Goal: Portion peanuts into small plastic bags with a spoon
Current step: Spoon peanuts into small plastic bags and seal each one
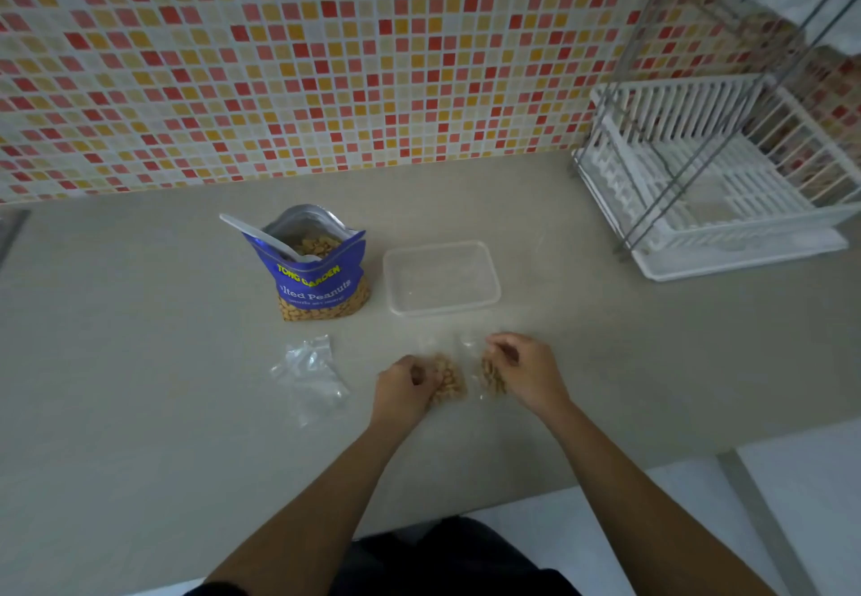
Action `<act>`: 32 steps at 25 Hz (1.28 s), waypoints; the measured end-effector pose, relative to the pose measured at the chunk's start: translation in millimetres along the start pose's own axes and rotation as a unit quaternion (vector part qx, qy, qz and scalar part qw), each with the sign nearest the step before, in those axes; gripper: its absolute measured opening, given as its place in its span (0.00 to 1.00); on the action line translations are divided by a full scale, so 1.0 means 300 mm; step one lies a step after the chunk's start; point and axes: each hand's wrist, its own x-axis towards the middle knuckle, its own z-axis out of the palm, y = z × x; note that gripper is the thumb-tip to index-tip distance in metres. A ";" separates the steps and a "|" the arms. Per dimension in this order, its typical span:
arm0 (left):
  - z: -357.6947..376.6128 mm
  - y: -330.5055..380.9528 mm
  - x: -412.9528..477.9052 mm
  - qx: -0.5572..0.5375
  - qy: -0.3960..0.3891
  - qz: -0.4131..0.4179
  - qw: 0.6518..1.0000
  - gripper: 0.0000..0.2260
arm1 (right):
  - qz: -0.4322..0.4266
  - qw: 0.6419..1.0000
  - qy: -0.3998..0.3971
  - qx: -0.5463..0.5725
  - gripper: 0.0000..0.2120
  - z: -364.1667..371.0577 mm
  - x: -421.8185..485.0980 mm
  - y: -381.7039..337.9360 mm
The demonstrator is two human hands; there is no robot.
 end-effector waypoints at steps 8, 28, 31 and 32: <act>0.059 -0.007 -0.024 0.096 -0.025 0.157 0.983 0.19 | -0.085 0.987 -0.027 -0.133 0.18 0.046 -0.102 0.098; -0.400 -0.324 -0.003 0.135 0.134 0.016 0.982 0.12 | -0.067 0.989 -0.121 -0.056 0.20 0.502 -0.017 -0.352; -0.390 -0.339 0.021 0.147 0.086 0.048 0.984 0.18 | -0.015 0.994 -0.110 -0.023 0.21 0.553 0.001 -0.385; -0.392 -0.346 0.030 0.148 0.079 0.059 0.984 0.18 | 0.009 0.995 -0.103 -0.004 0.19 0.564 0.005 -0.388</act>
